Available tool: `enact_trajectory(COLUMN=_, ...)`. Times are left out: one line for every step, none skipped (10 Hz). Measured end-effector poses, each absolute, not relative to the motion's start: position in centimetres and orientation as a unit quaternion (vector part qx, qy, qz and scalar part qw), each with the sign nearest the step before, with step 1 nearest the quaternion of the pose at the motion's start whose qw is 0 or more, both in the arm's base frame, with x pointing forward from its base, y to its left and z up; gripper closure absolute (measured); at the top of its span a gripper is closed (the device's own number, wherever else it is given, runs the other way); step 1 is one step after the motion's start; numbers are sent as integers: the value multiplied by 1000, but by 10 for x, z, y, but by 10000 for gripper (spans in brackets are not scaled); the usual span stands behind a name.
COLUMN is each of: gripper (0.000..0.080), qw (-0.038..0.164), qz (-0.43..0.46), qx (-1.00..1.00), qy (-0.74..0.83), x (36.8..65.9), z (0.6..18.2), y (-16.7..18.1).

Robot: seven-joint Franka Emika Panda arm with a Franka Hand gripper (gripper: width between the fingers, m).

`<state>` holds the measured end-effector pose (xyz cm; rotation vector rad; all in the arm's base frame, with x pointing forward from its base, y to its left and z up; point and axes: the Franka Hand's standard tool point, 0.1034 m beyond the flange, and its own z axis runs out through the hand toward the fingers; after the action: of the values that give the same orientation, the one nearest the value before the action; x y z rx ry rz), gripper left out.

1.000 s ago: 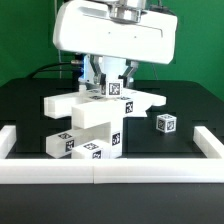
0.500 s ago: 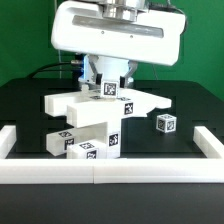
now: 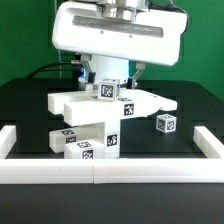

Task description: Assemble chair

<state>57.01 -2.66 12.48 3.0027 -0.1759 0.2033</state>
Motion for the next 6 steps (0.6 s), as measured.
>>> enact_trajectory(gripper=166, qw=63, qz=68, qx=995, qy=-45, x=570, z=126, y=-28)
enact_trajectory(gripper=166, qw=66, qz=67, qx=996, qy=10, x=570, z=128, y=-29)
enact_trajectory(gripper=152, qw=69, qz=67, qx=993, qy=64, x=568, z=129, y=-30)
enact_trajectory(gripper=150, qw=70, qz=64, qx=992, qy=86, x=568, z=128, y=-28)
enact_trajectory(gripper=150, qw=73, qz=61, qx=988, qy=123, x=568, z=128, y=-29)
enact_trajectory(gripper=150, qw=75, qz=59, qx=984, qy=153, x=568, z=128, y=-30)
